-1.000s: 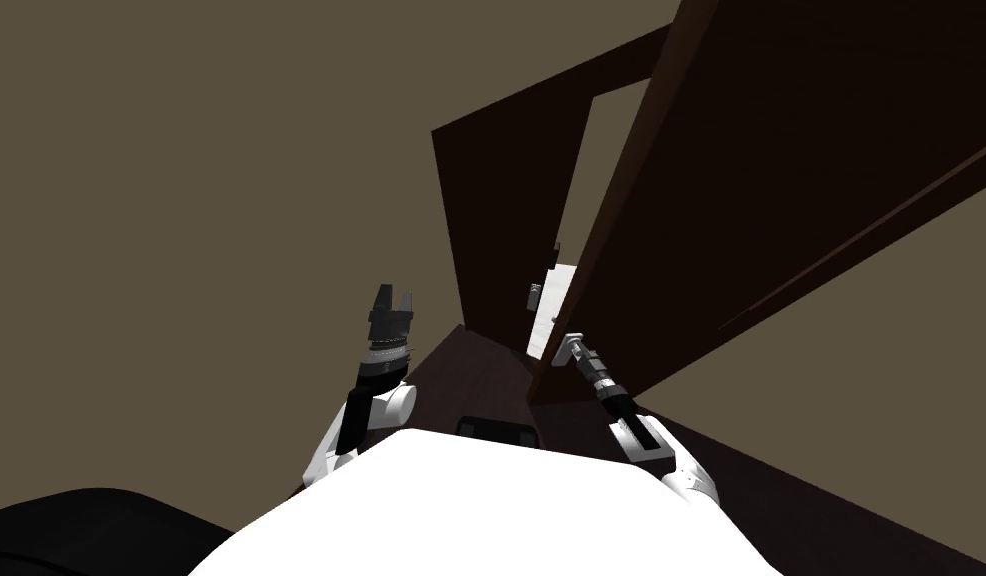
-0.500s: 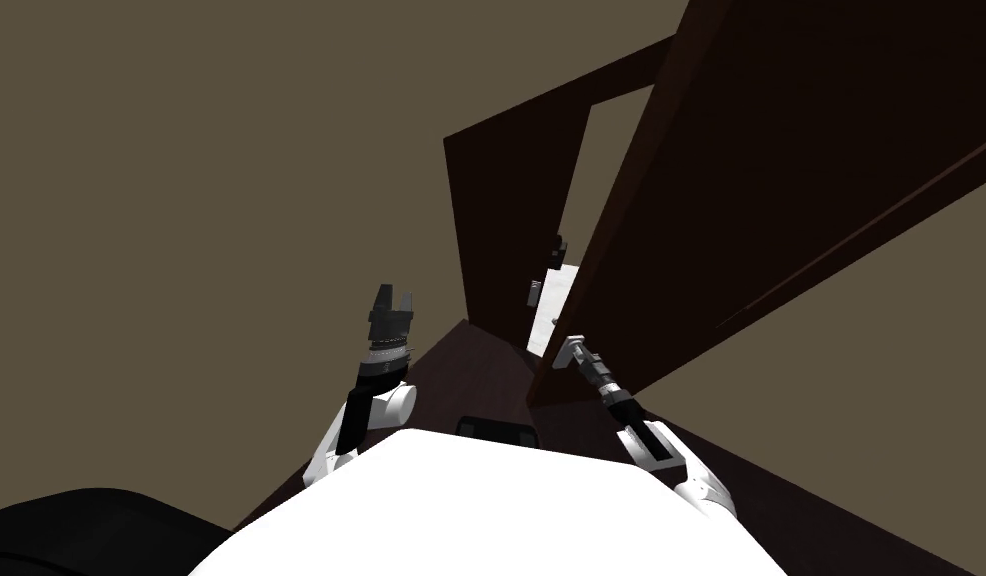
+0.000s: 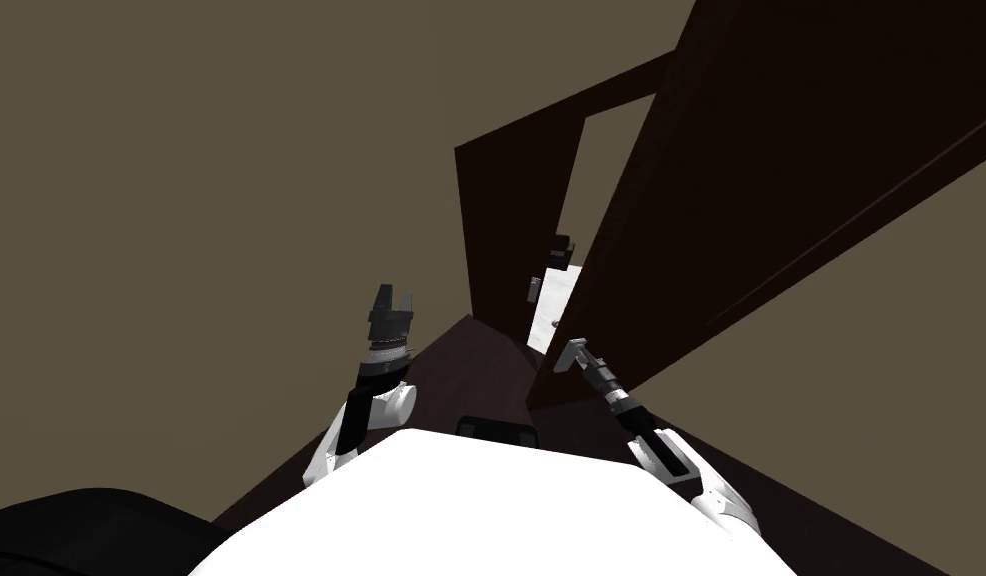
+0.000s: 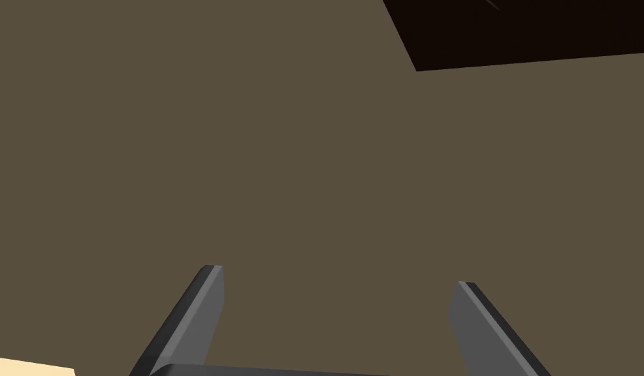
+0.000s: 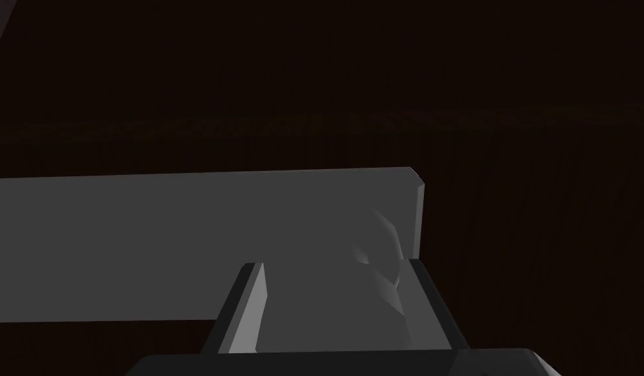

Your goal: Pull the door open

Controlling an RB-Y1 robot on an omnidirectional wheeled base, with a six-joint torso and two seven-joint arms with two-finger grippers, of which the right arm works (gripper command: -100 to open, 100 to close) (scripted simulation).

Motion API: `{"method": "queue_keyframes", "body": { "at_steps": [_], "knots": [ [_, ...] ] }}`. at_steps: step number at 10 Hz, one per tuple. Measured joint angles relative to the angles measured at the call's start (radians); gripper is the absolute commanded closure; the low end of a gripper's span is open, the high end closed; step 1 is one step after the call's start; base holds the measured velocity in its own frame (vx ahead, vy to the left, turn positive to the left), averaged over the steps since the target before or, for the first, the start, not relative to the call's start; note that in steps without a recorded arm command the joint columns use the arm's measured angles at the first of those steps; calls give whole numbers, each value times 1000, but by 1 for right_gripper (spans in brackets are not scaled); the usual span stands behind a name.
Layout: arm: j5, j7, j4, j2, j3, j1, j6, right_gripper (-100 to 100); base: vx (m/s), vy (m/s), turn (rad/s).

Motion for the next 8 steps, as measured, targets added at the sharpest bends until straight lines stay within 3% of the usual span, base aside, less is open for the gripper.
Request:
{"method": "queue_keyframes", "body": {
  "at_steps": [2, 4, 8],
  "knots": [
    [4, -11, 2, -11, 4, 11, -17, 100, -106, -56, 76],
    [6, -20, 7, -22, 4, 17, -39, 100, -196, -142, 163],
    [12, -41, 35, -50, 8, 21, -105, 100, -197, -116, 115]
  ]
}}
